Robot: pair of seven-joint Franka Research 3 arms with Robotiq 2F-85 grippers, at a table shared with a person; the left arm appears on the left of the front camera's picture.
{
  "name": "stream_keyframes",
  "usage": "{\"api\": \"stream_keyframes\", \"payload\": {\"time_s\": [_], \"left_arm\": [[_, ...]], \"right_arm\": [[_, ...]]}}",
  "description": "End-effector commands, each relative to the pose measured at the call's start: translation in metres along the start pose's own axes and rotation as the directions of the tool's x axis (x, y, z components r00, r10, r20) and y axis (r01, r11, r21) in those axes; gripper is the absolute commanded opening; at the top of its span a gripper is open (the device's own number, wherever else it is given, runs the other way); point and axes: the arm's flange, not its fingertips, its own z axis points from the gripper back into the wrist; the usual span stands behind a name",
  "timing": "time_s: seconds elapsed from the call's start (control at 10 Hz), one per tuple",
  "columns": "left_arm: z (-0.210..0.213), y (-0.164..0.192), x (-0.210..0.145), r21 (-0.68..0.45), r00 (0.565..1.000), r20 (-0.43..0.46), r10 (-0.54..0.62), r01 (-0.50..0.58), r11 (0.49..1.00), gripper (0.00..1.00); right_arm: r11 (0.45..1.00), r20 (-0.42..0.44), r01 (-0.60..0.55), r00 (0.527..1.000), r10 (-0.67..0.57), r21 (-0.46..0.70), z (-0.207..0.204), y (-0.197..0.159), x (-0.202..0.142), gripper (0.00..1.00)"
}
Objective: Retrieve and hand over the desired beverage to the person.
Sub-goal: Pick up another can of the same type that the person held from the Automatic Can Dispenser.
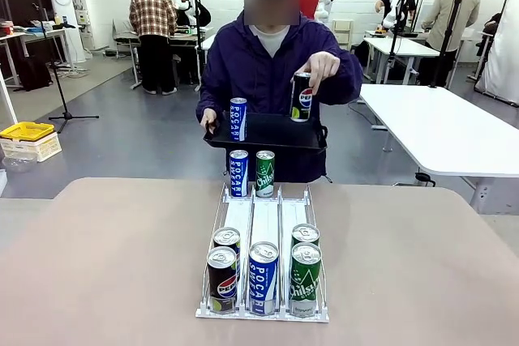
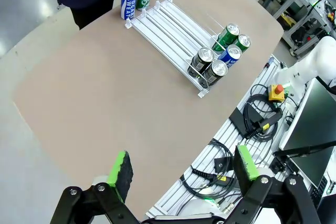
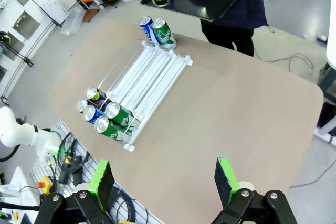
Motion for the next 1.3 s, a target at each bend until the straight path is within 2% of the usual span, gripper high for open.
{"api": "stream_keyframes", "payload": {"time_s": [0.0, 1.2], "left_arm": [[0.0027, 0.002, 0.0008, -0.004, 1.0, -0.009, -0.012, 0.012, 1.0, 1.0], [0.0027, 0.002, 0.0008, -0.004, 1.0, -0.009, -0.012, 0.012, 1.0, 1.0]], "right_arm": [[1.0, 0.01, -0.008, 1.0, 0.008, 0.024, -0.0009, -0.0004, 0.001, 1.0], [1.0, 0.01, -0.008, 1.0, 0.008, 0.024, -0.0009, -0.0004, 0.001, 1.0]]}}
